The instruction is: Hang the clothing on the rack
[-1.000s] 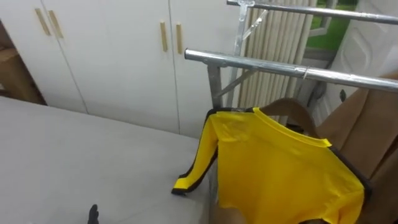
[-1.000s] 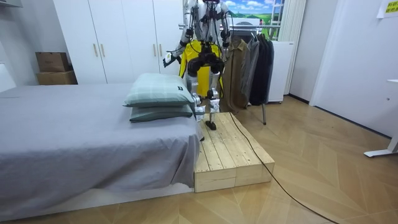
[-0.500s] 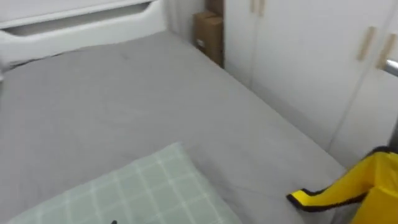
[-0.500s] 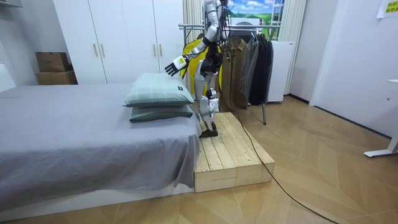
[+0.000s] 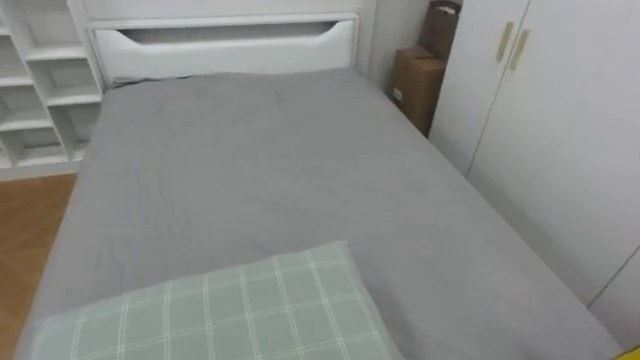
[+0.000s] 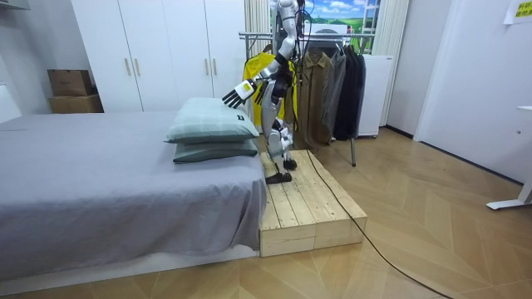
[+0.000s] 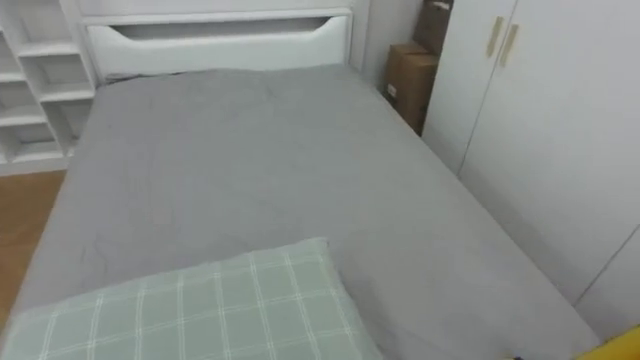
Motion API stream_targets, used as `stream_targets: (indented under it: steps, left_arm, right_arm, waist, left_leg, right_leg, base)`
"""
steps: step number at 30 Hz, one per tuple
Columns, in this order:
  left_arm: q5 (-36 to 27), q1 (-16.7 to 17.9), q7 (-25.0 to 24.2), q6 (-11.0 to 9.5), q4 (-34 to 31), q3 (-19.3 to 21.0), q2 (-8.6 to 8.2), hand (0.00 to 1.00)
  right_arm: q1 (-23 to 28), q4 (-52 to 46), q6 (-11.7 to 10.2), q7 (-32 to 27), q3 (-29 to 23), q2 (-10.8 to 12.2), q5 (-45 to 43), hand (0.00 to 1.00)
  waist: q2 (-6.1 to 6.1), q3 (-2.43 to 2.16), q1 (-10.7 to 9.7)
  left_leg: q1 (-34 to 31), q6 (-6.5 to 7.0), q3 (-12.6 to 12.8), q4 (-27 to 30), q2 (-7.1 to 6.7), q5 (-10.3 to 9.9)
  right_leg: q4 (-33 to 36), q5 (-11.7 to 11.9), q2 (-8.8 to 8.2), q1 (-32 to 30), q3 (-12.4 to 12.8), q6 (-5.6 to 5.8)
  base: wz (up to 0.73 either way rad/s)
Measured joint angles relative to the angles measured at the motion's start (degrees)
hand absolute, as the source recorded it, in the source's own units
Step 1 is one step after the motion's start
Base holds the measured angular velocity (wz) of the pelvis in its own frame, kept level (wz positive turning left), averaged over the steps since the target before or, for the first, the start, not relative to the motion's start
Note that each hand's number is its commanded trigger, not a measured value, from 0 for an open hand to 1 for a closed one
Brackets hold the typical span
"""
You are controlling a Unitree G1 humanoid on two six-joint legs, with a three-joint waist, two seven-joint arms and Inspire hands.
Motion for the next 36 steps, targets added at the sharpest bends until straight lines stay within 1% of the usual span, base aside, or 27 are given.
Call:
stream_targets:
  steps: [1, 2, 3, 4, 5, 6, 7, 8, 9, 11, 12, 14, 16, 18, 21, 22, 23, 25, 27, 28, 29, 36]
  left_arm:
    - [-0.1, -0.4, 0.0, 0.0, 0.2, -0.7, 0.40, 0.00]
    - [-0.2, -0.8, 0.1, 0.0, 0.2, -0.7, 0.43, 0.00]
    - [-0.2, -1.2, 0.1, 0.0, 0.2, -0.7, 0.47, 0.00]
    - [-0.4, -1.7, 0.2, 0.0, 0.2, -0.7, 0.89, 0.00]
    - [-0.9, -2.5, 0.3, 0.1, 0.7, -0.7, 1.40, 0.00]
    - [-1.3, -2.7, 0.4, 0.2, 0.9, -0.9, 1.21, 0.00]
    - [-1.5, -2.9, 0.8, 0.2, 0.7, -1.1, 1.12, 0.00]
    - [-1.8, -3.4, 1.2, 0.2, 1.1, -1.2, 1.08, 0.00]
    - [-2.1, -3.6, 1.2, 0.2, 1.2, -1.2, 1.08, 0.00]
    - [-2.4, -3.6, 1.3, 0.2, 1.2, -1.1, 1.06, 0.00]
    - [-2.5, -3.7, 1.4, 0.2, 1.2, -1.1, 1.07, 0.00]
    - [-2.7, -3.7, 1.4, 0.2, 1.3, -1.0, 1.04, 0.00]
    - [-2.5, -3.7, 1.4, 0.2, 1.3, -1.0, 1.05, 0.00]
    - [-2.4, -3.7, 1.5, 0.2, 1.3, -1.3, 0.93, 0.00]
    - [-2.6, -3.7, 1.7, 0.2, 1.3, -1.9, 0.41, 0.00]
    - [-2.8, -3.7, 1.7, 0.2, 1.5, -2.3, 0.42, 0.00]
    - [-3.2, -3.7, 1.7, 0.2, 1.5, -2.7, 0.56, 0.00]
    - [-3.7, -3.7, 1.7, 0.2, 1.7, -2.7, 0.69, 0.00]
    - [-4.1, -3.7, 1.7, 0.1, 2.7, -2.7, 0.84, 0.00]
    - [-4.9, -3.7, 1.7, 0.1, 3.3, -2.7, 0.87, 0.00]
    - [-5.7, -3.7, 1.7, 0.1, 3.3, -2.6, 0.92, 0.00]
    - [-5.2, -3.7, 1.7, 0.0, 3.2, -2.0, 0.93, 0.00]
  right_arm:
    - [0.2, 0.0, 0.0, -0.6, -0.1, 0.1, -0.3, 0.00]
    - [0.2, -0.2, 0.0, -0.9, -0.2, 0.3, -0.3, 0.00]
    - [0.2, -0.3, -0.1, -1.1, -0.2, 0.3, -0.3, 0.00]
    - [0.2, -0.2, -0.3, -1.5, -0.2, 0.5, -0.4, 0.00]
    - [0.3, -0.1, -0.4, -2.0, -0.3, 0.8, -0.6, 0.00]
    - [0.6, 0.1, -0.4, -2.3, -0.6, 0.8, -0.7, 0.00]
    - [0.3, 0.5, -0.4, -2.6, -0.7, 0.8, -0.6, 0.00]
    - [-0.2, 0.6, -0.5, -2.5, -0.6, 0.8, -1.2, 0.00]
    - [-0.4, 0.6, -0.5, -2.4, -0.4, 0.9, -1.5, 0.00]
    - [-0.8, 0.6, -0.5, -1.2, 0.2, 0.9, -3.0, 0.00]
    - [-0.9, 0.6, -0.5, -0.9, 0.4, 0.9, -3.0, 0.00]
    - [-1.0, 0.7, -0.5, -0.5, 0.4, 1.0, -3.0, 0.00]
    - [-0.9, 0.7, -0.4, -0.6, 0.4, 1.1, -3.0, 0.00]
    - [-0.8, 0.7, -0.4, -0.6, 0.4, 1.0, -3.0, 0.00]
    - [-0.9, 0.7, -0.4, -0.6, 0.4, 1.1, -3.0, 0.00]
    - [-0.9, 0.8, -0.4, -0.6, 0.3, 1.0, -3.0, 0.00]
    - [-0.9, 0.8, -0.4, -0.6, 0.3, 1.0, -3.0, 0.00]
    - [-0.9, 0.8, -0.4, -0.6, 0.3, 1.1, -3.0, 0.00]
    - [-0.8, 0.8, -0.4, -0.5, 0.2, 1.2, -3.6, 0.00]
    - [-0.8, 0.8, -0.4, -0.6, 0.1, 1.1, -4.1, 0.00]
    - [-0.8, 0.8, -0.5, -0.5, 0.1, 1.1, -4.2, 0.00]
    - [-0.5, 0.8, -0.5, 2.0, -0.1, 1.1, -4.8, 0.00]
  waist:
    - [0.51, 0.32, -1.6]
    - [0.34, 0.38, -2.5]
    - [0.23, 0.46, -2.7]
    - [-0.14, 0.52, -3.1]
    - [-0.47, 0.61, -4.2]
    - [-0.37, 0.18, -4.7]
    - [-0.38, -0.07, -4.1]
    - [-0.02, 0.30, -3.7]
    - [0.01, 0.41, -3.6]
    - [0.08, 0.45, -3.5]
    - [0.00, 0.47, -3.5]
    - [-0.46, 0.88, -3.8]
    - [-0.84, 0.95, -4.2]
    - [-1.22, 0.81, -4.6]
    - [-1.23, 0.71, -4.1]
    - [-1.04, 0.45, -4.1]
    - [-0.79, 0.29, -4.2]
    - [-0.57, 0.14, -4.1]
    - [-0.49, 0.23, -4.0]
    - [-0.39, 0.14, -4.0]
    - [-0.37, 0.16, -4.1]
    - [-0.23, 0.14, -3.7]
  left_leg:
    - [0.3, 0.40, -3.0, -0.2, -0.54, 0.3]
    - [0.2, 0.21, -4.8, -0.9, -0.72, 0.8]
    - [0.2, 0.08, -5.4, -1.0, -0.73, 1.0]
    - [-0.1, -0.33, -7.0, -0.8, -0.99, 1.3]
    - [-0.4, -0.56, -9.1, -0.3, -1.53, 1.4]
    - [-0.4, -0.83, -10.0, -0.5, -1.62, 1.5]
    - [-0.1, -1.39, -10.4, -1.0, -1.65, 1.4]
    - [0.2, -1.89, -10.5, -1.5, -1.38, 1.6]
    - [0.5, -2.15, -10.6, -2.1, -1.34, 1.8]
    - [0.8, -2.73, -11.1, -3.2, -1.19, 2.1]
    - [0.9, -2.83, -11.1, -3.3, -1.15, 2.2]
    - [1.4, -3.10, -12.0, -3.8, -1.18, 2.3]
    - [1.0, -3.23, -12.4, -3.7, -1.19, 2.4]
    - [0.4, -3.30, -12.4, -3.5, -1.23, 2.5]
    - [0.5, -3.31, -12.4, -3.7, -1.39, 2.5]
    - [0.5, -3.31, -12.4, -3.9, -1.52, 2.5]
    - [0.6, -3.31, -12.4, -4.0, -1.58, 2.5]
    - [1.1, -3.30, -12.4, -4.5, -1.64, 2.5]
    - [2.3, -3.40, -12.3, -5.6, -1.75, 2.8]
    - [3.0, -3.43, -12.3, -6.0, -1.78, 2.8]
    - [3.3, -3.44, -12.2, -6.1, -1.78, 2.8]
    - [3.6, -3.38, -12.1, -6.8, -1.88, 2.9]
  right_leg:
    - [-0.4, -0.5, 1.37, -0.5, 4.5, -0.05]
    - [-4.4, -1.5, 4.07, -1.0, 9.8, 0.06]
    - [-6.8, -1.6, 5.30, -1.4, 11.8, 0.12]
    - [-12.7, -0.7, 7.64, -2.0, 15.2, 0.06]
    - [-15.2, 3.0, 8.91, -1.9, 17.6, -1.06]
    - [-15.7, 3.2, 9.28, -1.5, 17.6, -1.00]
    - [-17.3, 3.2, 9.99, -0.4, 17.5, -1.41]
    - [-18.3, 3.4, 10.64, 0.6, 17.5, -1.76]
    - [-18.6, 3.3, 10.79, 0.8, 17.6, -1.88]
    - [-19.1, 2.8, 11.18, 1.3, 17.5, -2.51]
    - [-19.1, 2.6, 11.23, 1.4, 17.4, -2.60]
    - [-20.0, 2.1, 11.28, 2.8, 15.9, -2.80]
    - [-21.2, 2.0, 11.45, 3.7, 14.7, -2.83]
    - [-22.2, 1.9, 11.74, 4.3, 14.4, -2.84]
    - [-22.6, 1.9, 11.81, 4.8, 14.3, -2.83]
    - [-23.2, 1.9, 11.85, 5.1, 14.5, -2.82]
    - [-23.2, 1.9, 11.83, 5.1, 14.4, -2.82]
    - [-23.2, 1.9, 11.81, 5.2, 14.6, -2.81]
    - [-23.3, 1.9, 11.77, 5.9, 15.0, -2.81]
    - [-23.4, 1.9, 11.75, 6.3, 15.0, -2.77]
    - [-23.7, 1.9, 11.79, 6.7, 15.1, -2.76]
    - [-24.2, 1.9, 11.82, 7.0, 15.5, -2.76]
  base:
    - [1.05]
    - [0.99]
    - [0.78]
    - [0.89]
    - [0.95]
    - [0.69]
    - [0.20]
    - [0.03]
    - [0.05]
    - [0.10]
    - [0.16]
    - [0.32]
    - [0.48]
    - [0.42]
    - [0.14]
    - [0.07]
    - [0.07]
    - [-0.03]
    - [-0.07]
    - [-0.03]
    - [0.00]
    - [0.00]
